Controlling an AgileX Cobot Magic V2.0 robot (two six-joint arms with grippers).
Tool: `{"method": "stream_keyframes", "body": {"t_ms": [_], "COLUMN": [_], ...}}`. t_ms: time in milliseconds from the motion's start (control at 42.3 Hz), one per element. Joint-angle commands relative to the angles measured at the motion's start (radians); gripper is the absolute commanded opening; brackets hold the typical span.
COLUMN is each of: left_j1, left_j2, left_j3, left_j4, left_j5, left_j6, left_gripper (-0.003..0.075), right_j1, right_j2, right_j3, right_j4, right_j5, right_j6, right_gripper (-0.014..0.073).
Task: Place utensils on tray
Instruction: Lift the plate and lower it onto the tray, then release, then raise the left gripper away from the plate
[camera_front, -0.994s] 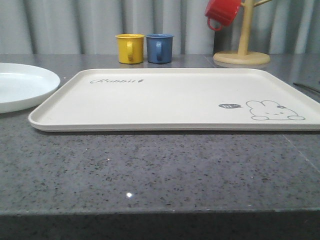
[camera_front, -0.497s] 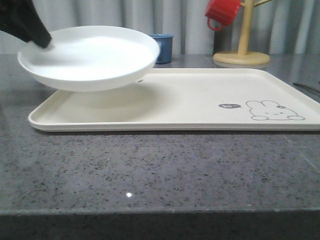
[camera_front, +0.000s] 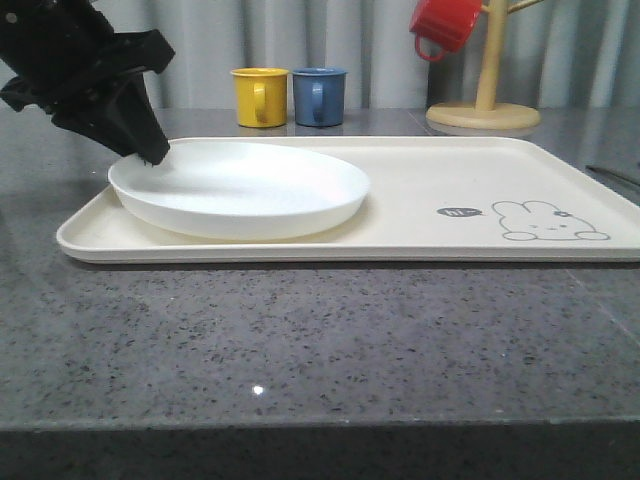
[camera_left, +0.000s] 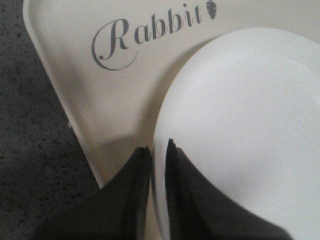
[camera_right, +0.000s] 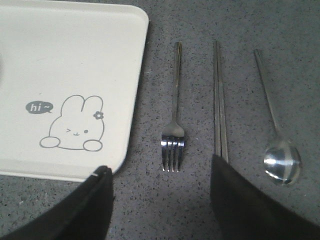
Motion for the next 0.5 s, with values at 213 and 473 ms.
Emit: {"method": "stream_keyframes", "body": {"t_ms": [213, 473], "left_j1": [-0.008, -0.131], "left_j2": [-0.052, -0.26], "left_j3": [-0.076, -0.114], "left_j4": [-0.027, 0.083], "left_j5": [0.025, 0.077], "left_j6": [-0.002, -0.026], "left_gripper": [0.043, 0.0429], "right_j1": [-0.001, -0.001], "right_j2": [0.006, 0.006], "right_j3": [-0.028, -0.028], "right_j4": [-0.008, -0.008], "right_j5": [-0.06, -0.06], "right_j6": [-0.01, -0.01], "right_gripper": [0.0457, 0.0457]}}
